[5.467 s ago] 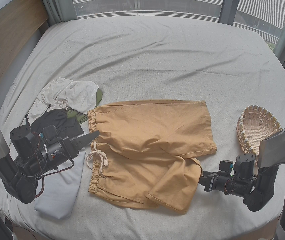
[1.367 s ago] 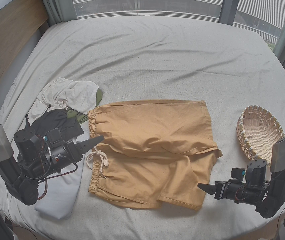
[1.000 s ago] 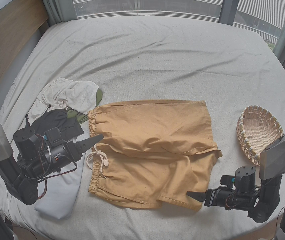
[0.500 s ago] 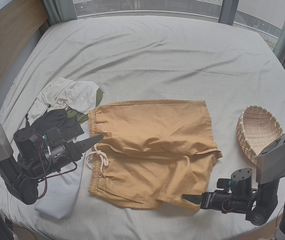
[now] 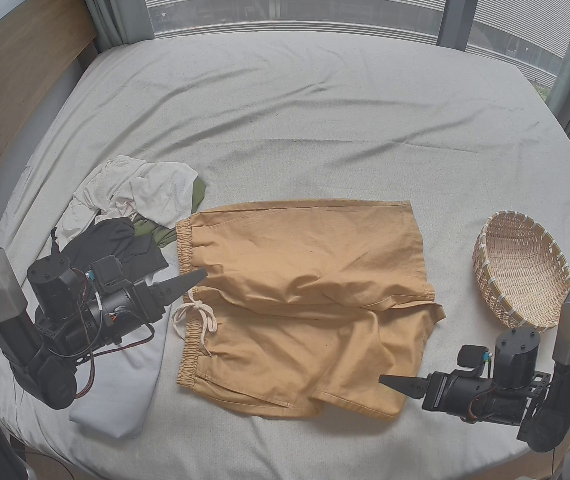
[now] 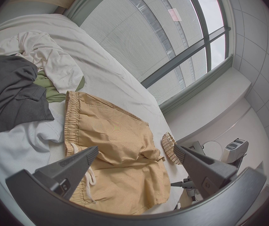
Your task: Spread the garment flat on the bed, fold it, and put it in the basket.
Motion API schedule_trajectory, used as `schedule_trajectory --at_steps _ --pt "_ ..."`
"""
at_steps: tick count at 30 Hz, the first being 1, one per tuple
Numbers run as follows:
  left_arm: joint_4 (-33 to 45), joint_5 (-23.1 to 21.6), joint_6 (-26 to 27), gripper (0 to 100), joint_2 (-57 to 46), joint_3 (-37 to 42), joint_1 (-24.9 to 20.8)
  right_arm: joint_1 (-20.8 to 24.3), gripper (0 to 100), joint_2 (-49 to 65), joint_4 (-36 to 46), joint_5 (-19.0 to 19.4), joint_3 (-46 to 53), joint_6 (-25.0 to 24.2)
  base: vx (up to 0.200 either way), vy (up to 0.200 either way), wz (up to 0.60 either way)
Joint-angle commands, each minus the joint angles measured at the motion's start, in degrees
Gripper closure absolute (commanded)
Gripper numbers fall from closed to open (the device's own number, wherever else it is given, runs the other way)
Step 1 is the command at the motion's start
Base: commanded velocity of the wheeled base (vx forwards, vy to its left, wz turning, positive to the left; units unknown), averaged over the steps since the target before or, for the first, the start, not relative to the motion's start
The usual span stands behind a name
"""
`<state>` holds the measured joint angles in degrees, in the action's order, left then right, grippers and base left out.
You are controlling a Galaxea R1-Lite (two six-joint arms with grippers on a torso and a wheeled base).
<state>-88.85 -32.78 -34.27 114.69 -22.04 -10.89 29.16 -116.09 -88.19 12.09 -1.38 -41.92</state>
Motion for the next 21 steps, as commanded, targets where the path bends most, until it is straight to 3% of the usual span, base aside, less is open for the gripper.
schedule_trajectory --at_steps 1,8,14,21 --pt "0.0 0.1 0.0 0 0.1 0.0 0.0 -1.9 0 3.6 0.2 -0.1 1.4 -0.2 0.000 0.000 0.00" --pt "-0.1 0.0 0.0 0 0.0 0.0 0.1 -5.2 0 -7.2 -0.1 -1.3 0.6 3.1 0.000 0.000 0.00" --pt "0.0 0.0 0.0 0 0.2 0.0 0.1 -7.5 0 -9.9 -0.1 -1.5 -1.5 4.8 0.000 0.000 0.00" --pt "0.0 0.0 0.0 0 0.2 0.0 0.2 -6.8 0 -11.9 -0.1 -1.5 -5.8 4.9 0.000 0.000 0.00"
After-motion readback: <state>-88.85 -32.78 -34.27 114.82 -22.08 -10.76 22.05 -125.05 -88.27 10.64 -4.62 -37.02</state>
